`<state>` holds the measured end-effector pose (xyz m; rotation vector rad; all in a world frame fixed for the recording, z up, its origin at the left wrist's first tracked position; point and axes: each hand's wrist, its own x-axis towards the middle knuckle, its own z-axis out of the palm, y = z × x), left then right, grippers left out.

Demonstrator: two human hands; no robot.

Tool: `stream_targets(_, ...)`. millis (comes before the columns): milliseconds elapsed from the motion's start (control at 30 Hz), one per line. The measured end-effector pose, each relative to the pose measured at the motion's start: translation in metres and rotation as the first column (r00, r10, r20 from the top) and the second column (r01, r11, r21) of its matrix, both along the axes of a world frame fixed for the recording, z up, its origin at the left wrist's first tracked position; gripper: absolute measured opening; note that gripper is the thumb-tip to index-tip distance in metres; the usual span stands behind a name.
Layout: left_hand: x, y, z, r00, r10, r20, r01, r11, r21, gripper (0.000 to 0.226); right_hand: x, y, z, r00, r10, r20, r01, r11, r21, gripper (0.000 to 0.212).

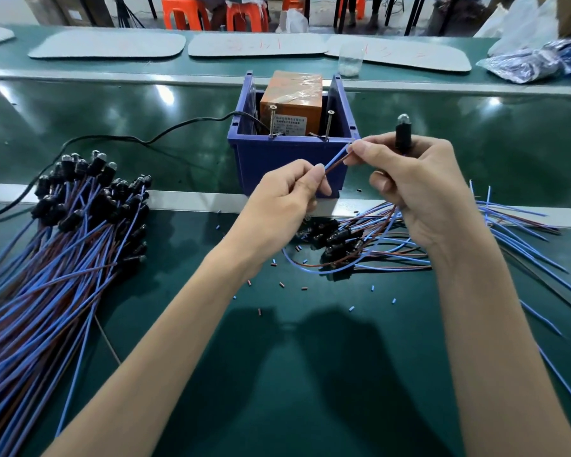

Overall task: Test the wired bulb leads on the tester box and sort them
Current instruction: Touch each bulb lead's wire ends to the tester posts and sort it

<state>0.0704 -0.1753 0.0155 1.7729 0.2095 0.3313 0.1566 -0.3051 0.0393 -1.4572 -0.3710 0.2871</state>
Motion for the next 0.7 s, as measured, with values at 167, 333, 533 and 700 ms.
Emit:
stream_targets(167, 0.0008, 0.0001, -0.0015, 0.997, 0.055, 0.052, -0.054, 0.998, -0.016, 0.032, -0.0002, 0.0027, -0.0002, 0.998, -0.009, -0.058, 0.011, 0.999, 0.030, 0.012)
stream_targets(333, 0.0000, 0.0014, -0.0012, 0.997, 0.057, 0.059, -0.056, 0.998, -0.024, 0.033, 0.0003, 0.0038, -0.0005, 0.994, -0.009, -0.106, 0.015, 0.998, 0.062, 0.014)
stream_targets(533, -0.0004, 0.0014, -0.0014, 0.997, 0.058, 0.051, -0.057, 0.998, -0.025, 0.033, 0.0021, 0.0062, -0.0034, 0.991, -0.019, -0.130, 0.028, 0.997, 0.067, 0.011)
stream_targets(700, 0.0007, 0.0045, -0.0031, 0.990, 0.134, 0.035, -0.131, 0.989, -0.074, 0.032, 0.0050, 0.0065, -0.0064, 0.987, -0.077, -0.142, 0.089, 0.993, 0.079, 0.012)
